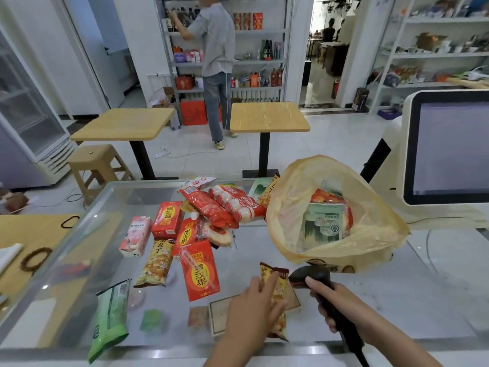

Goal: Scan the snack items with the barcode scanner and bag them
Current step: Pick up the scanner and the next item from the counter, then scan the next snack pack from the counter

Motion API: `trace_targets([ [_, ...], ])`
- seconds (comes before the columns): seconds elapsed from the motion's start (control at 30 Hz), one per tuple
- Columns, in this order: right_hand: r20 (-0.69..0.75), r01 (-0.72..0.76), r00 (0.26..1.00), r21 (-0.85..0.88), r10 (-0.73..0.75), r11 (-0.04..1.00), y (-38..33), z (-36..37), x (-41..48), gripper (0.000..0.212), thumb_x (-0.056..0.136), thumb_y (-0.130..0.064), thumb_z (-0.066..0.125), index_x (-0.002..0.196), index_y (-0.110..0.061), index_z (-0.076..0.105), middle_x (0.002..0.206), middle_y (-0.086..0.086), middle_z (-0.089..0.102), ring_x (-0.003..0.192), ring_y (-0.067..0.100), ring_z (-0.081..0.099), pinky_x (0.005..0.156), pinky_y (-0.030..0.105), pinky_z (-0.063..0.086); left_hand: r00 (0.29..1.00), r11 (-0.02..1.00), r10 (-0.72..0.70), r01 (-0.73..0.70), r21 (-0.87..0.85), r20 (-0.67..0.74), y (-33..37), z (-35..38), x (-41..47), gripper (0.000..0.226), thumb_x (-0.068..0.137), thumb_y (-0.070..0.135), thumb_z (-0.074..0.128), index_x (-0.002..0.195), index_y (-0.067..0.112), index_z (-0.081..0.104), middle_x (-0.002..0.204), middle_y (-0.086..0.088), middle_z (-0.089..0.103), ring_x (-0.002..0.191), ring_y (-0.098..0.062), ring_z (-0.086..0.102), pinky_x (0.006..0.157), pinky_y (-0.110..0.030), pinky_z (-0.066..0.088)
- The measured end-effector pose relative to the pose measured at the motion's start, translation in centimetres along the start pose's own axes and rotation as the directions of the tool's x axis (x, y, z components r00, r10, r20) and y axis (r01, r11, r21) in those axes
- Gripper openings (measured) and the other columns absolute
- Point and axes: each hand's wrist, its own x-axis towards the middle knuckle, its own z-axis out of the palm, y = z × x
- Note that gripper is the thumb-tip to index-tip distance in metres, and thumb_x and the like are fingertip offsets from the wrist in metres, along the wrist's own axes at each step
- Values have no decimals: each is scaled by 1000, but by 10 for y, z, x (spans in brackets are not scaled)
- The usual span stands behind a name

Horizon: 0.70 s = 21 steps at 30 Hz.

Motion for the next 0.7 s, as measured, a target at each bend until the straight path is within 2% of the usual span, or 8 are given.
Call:
trace_targets([
  [0.1,-3,20,1000,-18,-20,1000,1,0,-1,43,85,-47,64,90,-6,53,52,4,45,41,16,39,42,25,33,990,990,-138,138,15,0,5,1,-2,53,98,53,16,147,31,16,109,-3,63,96,-24,62,69,-31,43],
  [0.17,-11,31,999,-24,-31,999,3,0,-3,43,85,-46,64,91,-5,53,52,4,45,41,16,39,42,25,33,966,977,-213,211,-34,-148,1,-7,-4,43,101,36,36,142,27,28,113,0,62,99,-21,62,75,-32,48],
  [0.23,-18,36,999,-31,-36,999,5,-1,-4,44,85,-47,65,93,-5,53,52,4,44,41,15,39,42,25,33,965,999,-23,32,28,-262,-13,-8,-2,69,77,10,69,135,28,36,122,0,56,109,-21,57,82,-28,50],
  [0.3,-23,32,999,-35,-33,999,7,-1,-5,45,85,-47,65,95,-4,53,51,3,45,40,15,39,42,25,33,967,975,213,-200,101,-142,-26,-2,1,79,73,-2,61,139,32,34,148,1,34,137,-23,30,109,-36,31],
  [0.37,-26,27,999,-35,-27,999,8,-1,-7,46,84,-47,65,96,-4,52,51,3,45,40,15,39,42,25,33,948,946,317,-317,61,7,-33,-4,6,66,86,7,53,143,32,32,151,5,25,140,-18,17,117,-33,13],
  [0.47,-35,27,999,-31,-28,999,8,-2,-11,48,83,-48,65,95,-5,51,52,3,45,41,15,39,43,25,34,944,945,327,-327,7,-33,-36,-11,12,51,88,32,60,136,29,43,128,4,47,118,-15,35,106,-30,29],
  [0.6,-80,41,996,-33,-43,999,4,-12,-18,53,84,-48,64,102,0,54,53,4,47,41,15,40,43,25,35,944,948,135,-34,-317,301,-43,-36,23,44,89,48,57,129,37,43,114,0,61,103,-17,56,92,-36,47],
  [0.7,-93,53,994,-54,-58,997,0,-16,-23,56,84,-48,63,106,3,54,54,3,47,42,14,40,43,25,35,955,966,46,33,-257,294,-52,-40,26,36,93,48,49,126,32,48,115,1,60,100,-15,58,89,-37,50],
])
